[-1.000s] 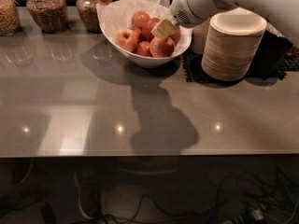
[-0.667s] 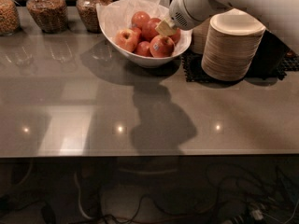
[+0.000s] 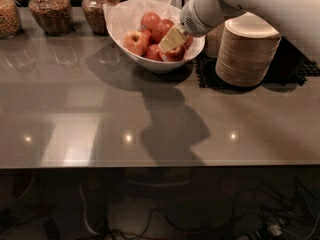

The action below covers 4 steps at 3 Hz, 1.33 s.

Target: Pick apple from white bowl

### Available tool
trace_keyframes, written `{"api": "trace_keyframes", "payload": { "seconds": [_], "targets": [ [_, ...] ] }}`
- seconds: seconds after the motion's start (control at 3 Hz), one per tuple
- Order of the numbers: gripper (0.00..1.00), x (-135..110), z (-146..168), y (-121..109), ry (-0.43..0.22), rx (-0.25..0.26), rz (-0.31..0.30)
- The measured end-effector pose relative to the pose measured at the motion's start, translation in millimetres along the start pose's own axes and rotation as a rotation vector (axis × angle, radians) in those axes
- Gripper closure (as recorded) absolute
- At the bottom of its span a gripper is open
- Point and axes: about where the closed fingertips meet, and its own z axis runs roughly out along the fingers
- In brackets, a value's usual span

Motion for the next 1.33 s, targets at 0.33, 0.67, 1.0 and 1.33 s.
{"api": "trace_keyframes", "payload": {
  "seconds": [0.33, 0.67, 1.0, 1.33],
  "targets": [
    [0.28, 1.7, 3.1, 1.0, 0.009, -0.010, 0.022],
    [0.28, 4.7, 6.0, 1.5, 0.019, -0.015, 0.042],
    [0.29, 9.1, 11.2, 1.0, 0.025, -0.016, 0.071],
    [0.31, 13.4, 19.4, 1.2, 0.027, -0.022, 0.102]
  ]
}}
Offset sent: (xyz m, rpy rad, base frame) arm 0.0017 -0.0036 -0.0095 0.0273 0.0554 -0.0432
